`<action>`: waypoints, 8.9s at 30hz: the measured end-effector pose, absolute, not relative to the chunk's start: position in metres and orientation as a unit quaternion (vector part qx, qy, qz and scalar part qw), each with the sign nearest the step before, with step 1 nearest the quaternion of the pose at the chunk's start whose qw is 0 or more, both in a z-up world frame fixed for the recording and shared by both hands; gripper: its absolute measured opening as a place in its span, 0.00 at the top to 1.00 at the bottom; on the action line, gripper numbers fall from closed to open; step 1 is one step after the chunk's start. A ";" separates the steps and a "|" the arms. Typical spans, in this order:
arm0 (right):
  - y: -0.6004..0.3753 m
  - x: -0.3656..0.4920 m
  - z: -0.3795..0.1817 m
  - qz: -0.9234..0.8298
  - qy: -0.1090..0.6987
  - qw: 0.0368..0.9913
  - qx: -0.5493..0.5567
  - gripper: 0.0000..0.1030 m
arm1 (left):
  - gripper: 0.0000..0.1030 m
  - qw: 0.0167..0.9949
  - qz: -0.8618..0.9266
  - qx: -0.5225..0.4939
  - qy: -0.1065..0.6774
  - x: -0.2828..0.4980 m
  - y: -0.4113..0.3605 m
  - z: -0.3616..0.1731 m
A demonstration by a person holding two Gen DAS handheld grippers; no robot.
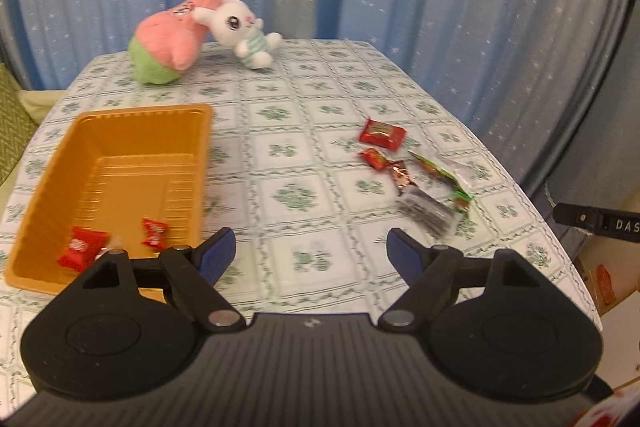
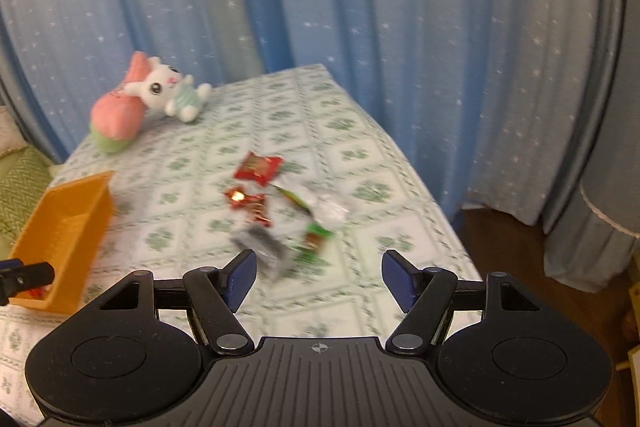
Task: Organize snacks
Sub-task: 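Move the right tool to the green-wrapped candy and grasp it, then grasp the clear bag of dark sticks with the left tool, then carry the stick bag over the tray with the left tool while the right tool carries the green candy, then open the left tool over the tray while the right tool releases the green candy, then move both open tools back toward the remaining candies on the tablecloth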
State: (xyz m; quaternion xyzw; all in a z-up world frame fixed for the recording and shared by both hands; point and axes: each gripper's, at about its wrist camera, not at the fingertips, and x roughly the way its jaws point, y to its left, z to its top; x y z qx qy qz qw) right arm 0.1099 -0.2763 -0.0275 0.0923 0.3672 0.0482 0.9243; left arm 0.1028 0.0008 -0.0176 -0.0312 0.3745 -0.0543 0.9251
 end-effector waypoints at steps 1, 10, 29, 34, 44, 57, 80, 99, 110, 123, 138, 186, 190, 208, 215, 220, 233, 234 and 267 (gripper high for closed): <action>-0.281 0.109 -0.030 0.045 0.369 0.924 0.093 0.33 | 0.21 0.924 -0.057 -0.030 0.376 0.105 -0.004 -0.019; -0.292 0.123 -0.055 0.048 0.382 0.918 0.092 0.33 | 0.21 0.917 -0.069 -0.021 0.391 0.126 -0.030 -0.038; -0.264 0.216 -0.119 0.097 0.418 0.900 0.081 0.67 | 0.21 0.911 -0.065 -0.028 0.407 0.172 -0.034 -0.074; -0.258 0.236 -0.130 0.097 0.421 0.898 0.085 0.67 | 0.21 0.909 -0.068 -0.030 0.409 0.180 -0.033 -0.079; -0.248 0.241 -0.138 0.115 0.435 0.892 0.033 0.79 | 0.21 0.904 -0.074 -0.035 0.420 0.185 -0.032 -0.093; -0.243 0.218 -0.133 0.196 0.437 0.876 0.048 0.79 | 0.22 0.901 -0.144 -0.002 0.408 0.203 -0.062 -0.103; -0.288 0.201 -0.131 0.123 0.437 0.884 0.110 0.79 | 0.67 0.868 -0.234 0.149 0.413 0.222 -0.127 -0.134; -0.202 0.192 -0.047 0.201 0.384 0.898 0.075 0.79 | 0.67 0.912 -0.087 0.061 0.395 0.171 -0.012 -0.051; -0.094 0.174 -0.014 0.279 0.367 0.886 0.051 0.79 | 0.67 0.921 -0.009 0.048 0.387 0.135 0.071 -0.019; -0.007 0.169 -0.019 0.323 0.381 0.866 0.019 0.79 | 0.67 0.922 0.035 0.010 0.385 0.118 0.142 -0.017; 0.033 0.183 -0.031 0.337 0.389 0.858 0.001 0.79 | 0.67 0.919 0.049 -0.010 0.392 0.128 0.176 -0.030; -0.037 0.168 -0.015 0.262 0.391 0.878 0.089 0.43 | 0.37 0.925 0.080 -0.050 0.369 0.078 0.175 -0.017; -0.059 0.154 -0.007 0.239 0.384 0.888 0.082 0.43 | 0.34 0.926 0.074 -0.048 0.366 0.073 0.161 -0.010; -0.156 0.116 0.008 0.158 0.362 0.916 0.075 0.43 | 0.22 0.936 0.028 -0.034 0.350 0.066 0.084 0.016; -0.195 0.110 0.005 0.124 0.359 0.921 0.081 0.42 | 0.18 0.938 0.001 -0.034 0.346 0.072 0.054 0.018; -0.226 0.109 -0.001 0.097 0.361 0.923 0.089 0.42 | 0.17 0.937 -0.020 -0.030 0.348 0.083 0.032 0.016; -0.279 0.127 -0.021 0.079 0.366 0.924 0.081 0.42 | 0.17 0.931 -0.055 -0.013 0.361 0.120 -0.017 0.000; -0.281 0.130 -0.023 0.082 0.367 0.923 0.081 0.42 | 0.17 0.930 -0.058 -0.011 0.363 0.123 -0.020 -0.002; -0.253 0.300 -0.127 0.234 0.392 0.886 -0.084 0.42 | 0.17 0.912 -0.078 -0.008 0.403 0.243 -0.061 -0.089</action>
